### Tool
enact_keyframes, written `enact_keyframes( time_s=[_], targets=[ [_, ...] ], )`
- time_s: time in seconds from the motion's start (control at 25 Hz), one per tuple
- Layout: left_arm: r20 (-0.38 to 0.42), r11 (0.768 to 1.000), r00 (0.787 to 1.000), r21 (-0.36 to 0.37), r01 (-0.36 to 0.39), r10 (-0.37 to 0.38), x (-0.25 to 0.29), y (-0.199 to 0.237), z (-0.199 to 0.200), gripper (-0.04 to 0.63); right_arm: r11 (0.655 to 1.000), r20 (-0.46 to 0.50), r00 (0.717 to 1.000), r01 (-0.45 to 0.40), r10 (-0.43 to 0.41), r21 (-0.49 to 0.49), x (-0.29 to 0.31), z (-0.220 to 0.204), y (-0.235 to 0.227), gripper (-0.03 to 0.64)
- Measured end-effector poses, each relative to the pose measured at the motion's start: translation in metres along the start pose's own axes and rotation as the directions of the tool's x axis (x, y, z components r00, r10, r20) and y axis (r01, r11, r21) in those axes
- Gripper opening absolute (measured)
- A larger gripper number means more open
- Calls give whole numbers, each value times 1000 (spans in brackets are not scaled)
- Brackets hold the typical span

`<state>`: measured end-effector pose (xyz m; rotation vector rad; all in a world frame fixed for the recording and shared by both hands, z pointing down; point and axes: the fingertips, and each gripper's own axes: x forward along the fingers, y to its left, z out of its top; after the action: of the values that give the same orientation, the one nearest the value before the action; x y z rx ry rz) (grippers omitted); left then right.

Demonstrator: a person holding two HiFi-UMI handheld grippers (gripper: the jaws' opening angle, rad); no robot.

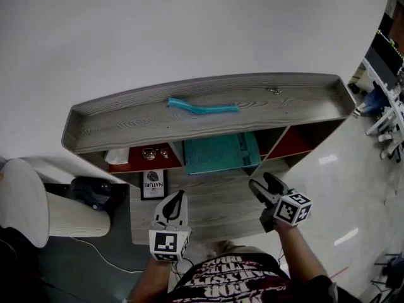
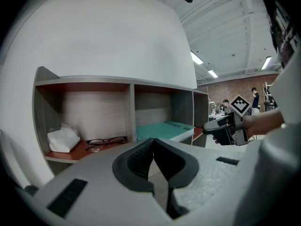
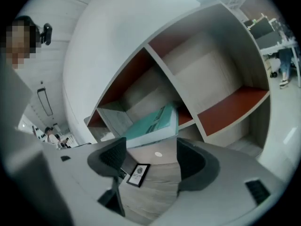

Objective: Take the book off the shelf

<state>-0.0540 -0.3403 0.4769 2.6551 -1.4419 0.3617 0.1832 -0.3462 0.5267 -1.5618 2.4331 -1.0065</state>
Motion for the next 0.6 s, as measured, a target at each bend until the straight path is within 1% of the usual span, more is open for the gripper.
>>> enact_keyframes(
  time_s=[0.08,0.16,0.32,0.4,0.48,0.56,0.6],
  targets=[
    [-2,1000,1000,7,2,-2,6,1,3,6,997,11,1000,-20,19,73,6,5,-6,344],
    [-8,1000,1000,10,5,-5,12,1,5,6,987,19,999,-49,47,153,12,10,-8,370],
    [-13,1000,1000,19,3,-2,20,2,7,6,940,37,995,-104,98,325,24,18,-15,397],
    [-12,1000,1000,25,4,-4,25,3,12,6,922,39,993,-117,110,370,31,19,-19,408],
    [-10,999,1000,33,2,-2,29,6,16,6,912,18,995,-92,93,401,36,17,-27,414],
    [-10,999,1000,38,-4,4,32,8,17,6,900,-32,999,-18,35,435,38,10,-40,416],
    [-13,999,1000,39,-9,9,32,10,16,6,893,-49,998,-1,26,449,40,7,-45,416]
  ],
)
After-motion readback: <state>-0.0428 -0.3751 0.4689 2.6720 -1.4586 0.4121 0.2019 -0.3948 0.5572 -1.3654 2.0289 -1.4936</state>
